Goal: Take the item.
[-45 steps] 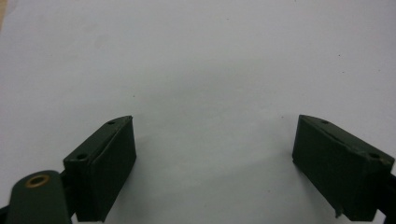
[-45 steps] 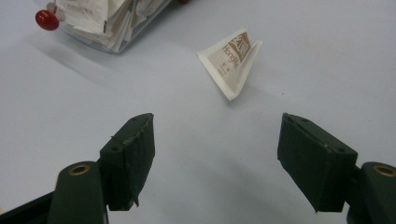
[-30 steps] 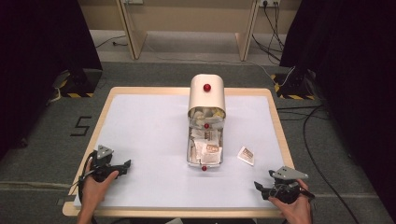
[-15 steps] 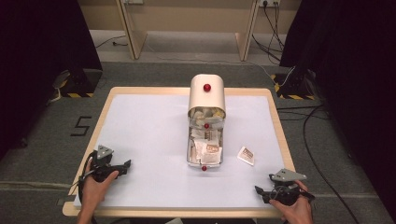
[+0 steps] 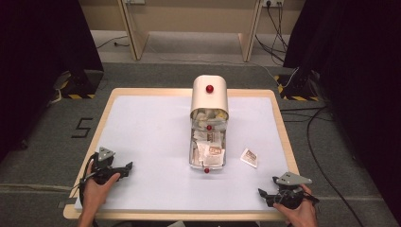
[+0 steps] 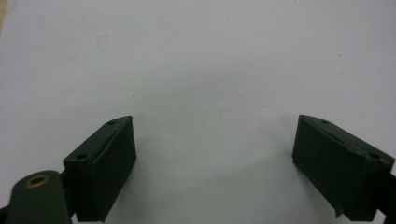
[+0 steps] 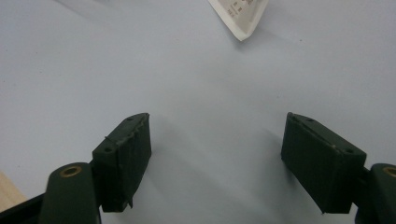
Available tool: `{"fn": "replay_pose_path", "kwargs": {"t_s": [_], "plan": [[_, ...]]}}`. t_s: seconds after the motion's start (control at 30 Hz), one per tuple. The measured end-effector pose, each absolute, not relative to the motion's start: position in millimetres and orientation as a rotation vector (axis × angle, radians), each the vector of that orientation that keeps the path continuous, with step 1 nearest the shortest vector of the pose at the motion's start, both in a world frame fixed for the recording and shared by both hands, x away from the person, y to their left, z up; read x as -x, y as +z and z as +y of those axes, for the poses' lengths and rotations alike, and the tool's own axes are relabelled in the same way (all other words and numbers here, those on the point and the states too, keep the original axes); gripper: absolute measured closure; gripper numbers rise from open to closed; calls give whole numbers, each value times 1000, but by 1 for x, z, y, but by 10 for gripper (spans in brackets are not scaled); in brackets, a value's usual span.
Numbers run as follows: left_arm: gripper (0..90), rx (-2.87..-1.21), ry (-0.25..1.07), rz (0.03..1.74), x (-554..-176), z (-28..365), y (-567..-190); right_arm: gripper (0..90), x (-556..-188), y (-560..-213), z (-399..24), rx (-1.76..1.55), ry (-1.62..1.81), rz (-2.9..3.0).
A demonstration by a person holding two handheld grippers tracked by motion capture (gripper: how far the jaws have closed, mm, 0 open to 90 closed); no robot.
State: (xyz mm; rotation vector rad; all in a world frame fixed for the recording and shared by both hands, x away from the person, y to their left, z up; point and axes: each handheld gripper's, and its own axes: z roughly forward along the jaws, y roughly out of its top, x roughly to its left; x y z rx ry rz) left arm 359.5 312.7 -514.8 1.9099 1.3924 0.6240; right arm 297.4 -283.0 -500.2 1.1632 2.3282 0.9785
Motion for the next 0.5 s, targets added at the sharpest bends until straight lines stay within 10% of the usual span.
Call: {"fn": "replay_pose_path", "kwargs": {"t_s": [0.5], "plan": [[126, -1910, 624, 1392, -360, 313, -515, 247, -297, -500, -283, -1157, 979, 2328]]}}
